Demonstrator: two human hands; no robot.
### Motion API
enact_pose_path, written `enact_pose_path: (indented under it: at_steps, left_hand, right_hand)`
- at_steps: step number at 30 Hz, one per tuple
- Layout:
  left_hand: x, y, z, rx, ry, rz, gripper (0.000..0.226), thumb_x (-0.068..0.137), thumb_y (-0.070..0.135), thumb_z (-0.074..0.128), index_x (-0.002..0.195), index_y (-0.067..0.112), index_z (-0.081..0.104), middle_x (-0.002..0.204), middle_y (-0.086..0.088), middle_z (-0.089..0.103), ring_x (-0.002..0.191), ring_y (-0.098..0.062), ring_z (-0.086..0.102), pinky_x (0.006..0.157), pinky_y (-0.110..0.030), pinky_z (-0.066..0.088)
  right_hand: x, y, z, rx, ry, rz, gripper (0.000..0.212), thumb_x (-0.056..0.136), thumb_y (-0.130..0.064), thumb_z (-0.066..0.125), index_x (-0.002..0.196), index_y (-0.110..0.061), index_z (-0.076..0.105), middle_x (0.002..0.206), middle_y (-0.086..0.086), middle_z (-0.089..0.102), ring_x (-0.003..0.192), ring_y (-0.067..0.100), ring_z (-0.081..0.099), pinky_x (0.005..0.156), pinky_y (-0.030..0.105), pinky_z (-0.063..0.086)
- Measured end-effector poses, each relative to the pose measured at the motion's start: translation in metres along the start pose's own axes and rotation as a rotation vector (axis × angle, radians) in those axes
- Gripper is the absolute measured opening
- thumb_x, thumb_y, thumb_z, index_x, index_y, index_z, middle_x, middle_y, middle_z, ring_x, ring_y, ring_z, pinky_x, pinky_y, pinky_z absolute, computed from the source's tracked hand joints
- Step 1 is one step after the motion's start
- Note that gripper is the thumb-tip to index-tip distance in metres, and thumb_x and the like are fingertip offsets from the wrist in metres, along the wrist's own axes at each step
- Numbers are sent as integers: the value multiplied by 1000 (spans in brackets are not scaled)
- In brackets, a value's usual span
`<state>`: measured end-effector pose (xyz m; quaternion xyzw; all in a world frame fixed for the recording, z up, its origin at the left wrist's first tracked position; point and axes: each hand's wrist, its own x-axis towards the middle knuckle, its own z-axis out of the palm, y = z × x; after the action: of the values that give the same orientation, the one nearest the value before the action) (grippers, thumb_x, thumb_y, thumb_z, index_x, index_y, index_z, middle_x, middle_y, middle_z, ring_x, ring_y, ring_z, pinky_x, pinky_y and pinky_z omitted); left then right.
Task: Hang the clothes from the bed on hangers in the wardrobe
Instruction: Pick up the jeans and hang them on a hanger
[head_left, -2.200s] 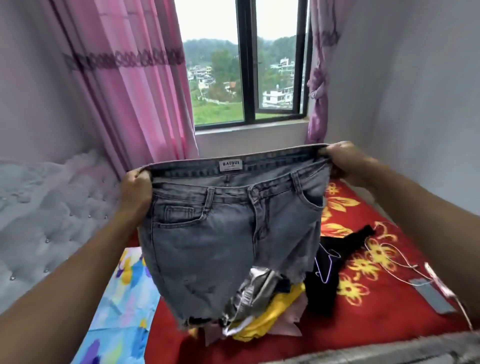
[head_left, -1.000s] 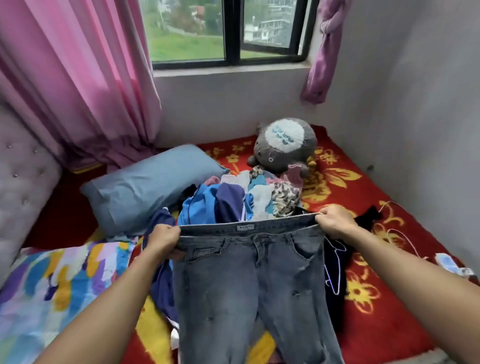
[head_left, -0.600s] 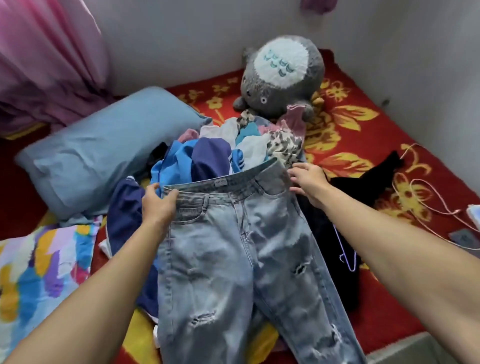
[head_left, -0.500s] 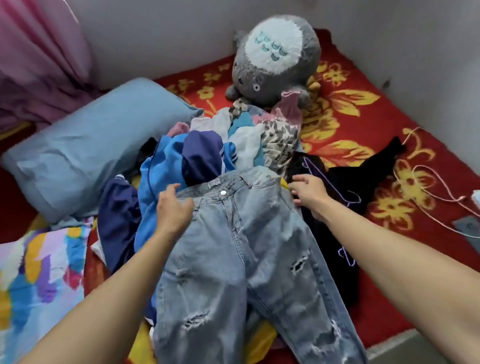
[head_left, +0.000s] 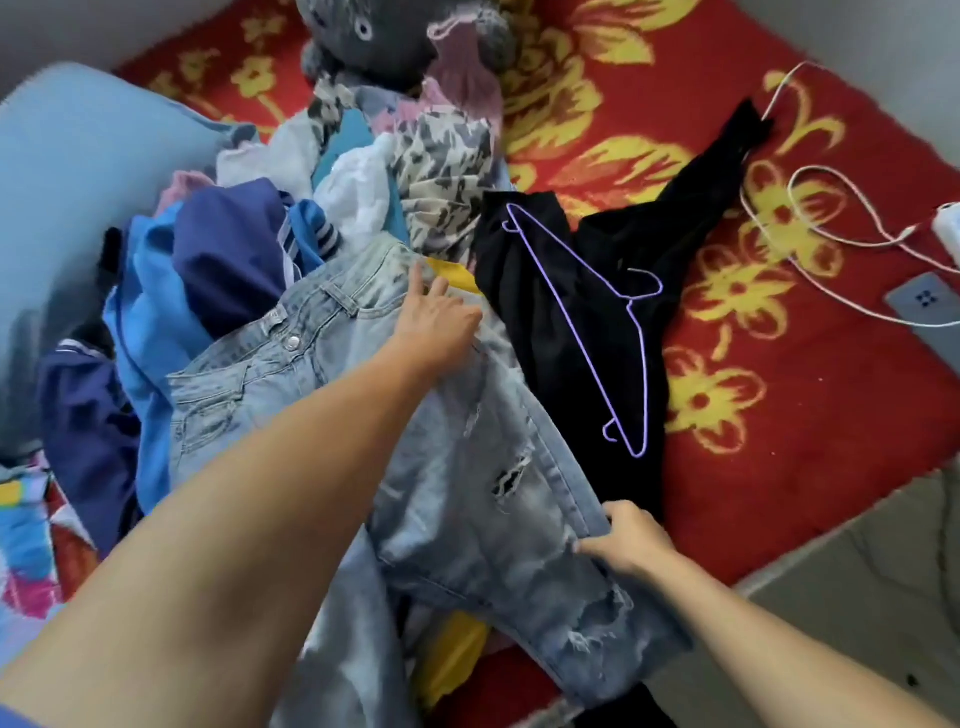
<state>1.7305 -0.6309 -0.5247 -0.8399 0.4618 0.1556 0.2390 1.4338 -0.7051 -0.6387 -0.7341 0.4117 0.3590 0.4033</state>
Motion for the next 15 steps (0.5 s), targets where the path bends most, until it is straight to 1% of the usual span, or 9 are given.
enact_pose_path:
  at_steps: [2, 4, 6, 7, 9, 10, 11, 13, 15]
  left_hand:
    - [-6, 0, -4, 26, 37, 10, 30, 88, 21, 49, 114, 24, 62, 116, -4, 60, 124, -31, 39, 114, -59, 7]
    - [-21, 0, -12, 30, 104, 31, 24, 85, 18, 52, 105, 21, 66, 107, -2, 61, 117, -28, 42, 111, -55, 17]
    - [-44, -5, -18, -7, 188, 30, 23, 82, 14, 54, 100, 18, 68, 103, -4, 61, 113, -28, 44, 105, -50, 24]
    - [-57, -10, -20, -36, 239, 17, 24, 81, 13, 55, 101, 17, 67, 103, -6, 60, 112, -29, 43, 103, -49, 26]
    - [-87, -27, -19, -88, 362, -20, 28, 75, 10, 56, 101, 15, 64, 105, -10, 57, 111, -31, 44, 97, -46, 29]
    - [-105, -37, -16, -110, 426, -37, 29, 73, 8, 57, 100, 13, 63, 105, -12, 56, 110, -33, 45, 94, -46, 30]
    - [-125, -47, -11, -125, 485, -48, 29, 70, 6, 58, 98, 11, 63, 103, -14, 56, 108, -34, 47, 91, -46, 32]
    - [-168, -66, 5, -135, 560, -65, 27, 64, 3, 63, 91, 7, 63, 98, -18, 57, 101, -36, 51, 81, -45, 36]
    - [-212, -85, 29, -157, 594, -116, 27, 60, 0, 67, 85, 5, 61, 91, -19, 56, 89, -38, 54, 70, -43, 39]
  right_hand:
    - [-6, 23, 6, -7, -39, -4, 44, 61, -48, 73, 99, -26, 67, 93, -8, 71, 81, 14, 67, 73, 31, 55]
    - [-17, 33, 7, 40, -30, -44, 33, 61, -40, 70, 91, -27, 67, 89, -9, 72, 79, 12, 67, 77, 36, 56]
    - [-37, 31, 7, 59, -10, -109, 24, 63, -31, 67, 87, -29, 66, 85, -11, 72, 79, 9, 67, 76, 35, 56]
    - [-50, 26, 7, 42, 3, -148, 21, 63, -30, 65, 84, -29, 64, 82, -12, 71, 77, 9, 66, 73, 33, 55]
    - [-80, 14, 14, -30, 4, -236, 12, 63, -28, 62, 74, -25, 58, 73, -12, 66, 69, 9, 61, 61, 26, 46]
    - [-97, 6, 21, -86, -9, -283, 11, 64, -27, 62, 70, -23, 54, 68, -11, 61, 65, 11, 55, 55, 24, 40]
    - [-115, -4, 29, -152, -30, -320, 13, 65, -27, 62, 70, -22, 51, 68, -9, 58, 64, 12, 52, 53, 24, 36]
    - [-148, -24, 57, -241, -85, -380, 15, 67, -28, 63, 72, -22, 50, 71, -7, 58, 67, 14, 53, 55, 27, 36]
    - [-181, -47, 94, -260, -174, -427, 19, 69, -27, 65, 70, -22, 47, 67, -8, 53, 62, 12, 50, 54, 29, 33]
